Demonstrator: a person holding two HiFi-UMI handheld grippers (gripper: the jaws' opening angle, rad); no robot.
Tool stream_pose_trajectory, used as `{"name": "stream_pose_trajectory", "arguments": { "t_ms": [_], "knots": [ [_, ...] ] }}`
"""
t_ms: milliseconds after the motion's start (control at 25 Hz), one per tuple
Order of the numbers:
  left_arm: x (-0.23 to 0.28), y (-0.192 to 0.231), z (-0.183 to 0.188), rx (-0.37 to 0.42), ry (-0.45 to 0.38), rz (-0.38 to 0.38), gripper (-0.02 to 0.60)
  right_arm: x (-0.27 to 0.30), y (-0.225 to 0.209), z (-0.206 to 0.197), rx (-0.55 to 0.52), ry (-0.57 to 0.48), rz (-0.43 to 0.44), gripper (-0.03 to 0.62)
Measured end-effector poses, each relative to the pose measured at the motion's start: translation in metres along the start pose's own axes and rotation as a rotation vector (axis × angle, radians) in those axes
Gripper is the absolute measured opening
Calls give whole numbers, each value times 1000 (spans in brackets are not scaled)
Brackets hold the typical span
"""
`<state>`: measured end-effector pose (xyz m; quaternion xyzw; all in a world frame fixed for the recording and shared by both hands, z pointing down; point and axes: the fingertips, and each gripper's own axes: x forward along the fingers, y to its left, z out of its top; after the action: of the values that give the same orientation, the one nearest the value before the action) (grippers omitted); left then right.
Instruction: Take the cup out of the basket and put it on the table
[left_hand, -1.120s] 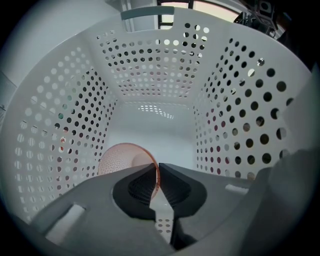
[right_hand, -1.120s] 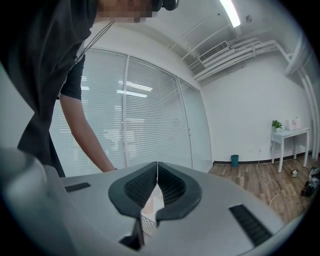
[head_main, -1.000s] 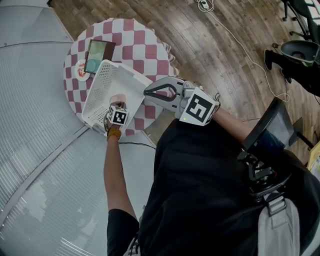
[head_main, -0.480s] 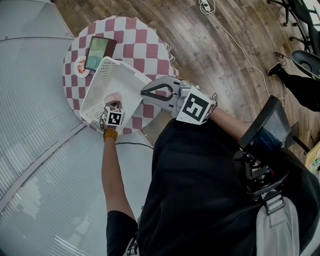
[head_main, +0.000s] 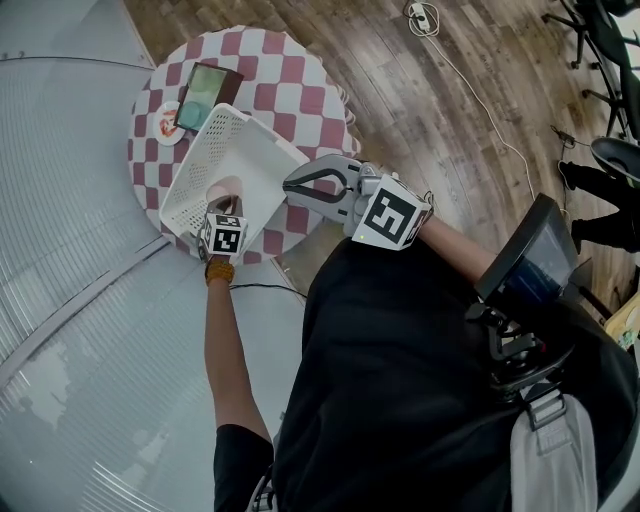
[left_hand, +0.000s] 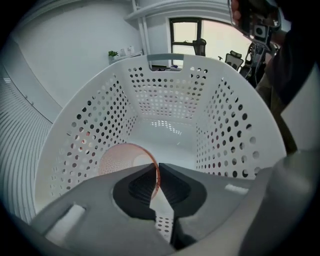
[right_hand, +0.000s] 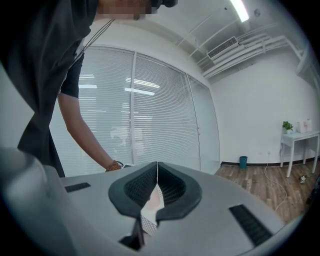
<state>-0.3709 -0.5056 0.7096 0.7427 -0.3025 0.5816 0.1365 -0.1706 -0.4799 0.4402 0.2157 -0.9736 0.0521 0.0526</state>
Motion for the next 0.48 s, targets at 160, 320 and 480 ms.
{"name": "stream_pose_trajectory", "arguments": {
  "t_ms": [160,320,480],
  "knots": [
    [-13,0,3,-16,-42,18,21,2,8,2,-16,7,12,12],
    [-28,1,12,-17,-83,42,21,5,14,4,-50,16,37,12],
    [-45,3,27,-15,-139,62,21,8,22,2,-65,27,58,12]
  ]
}}
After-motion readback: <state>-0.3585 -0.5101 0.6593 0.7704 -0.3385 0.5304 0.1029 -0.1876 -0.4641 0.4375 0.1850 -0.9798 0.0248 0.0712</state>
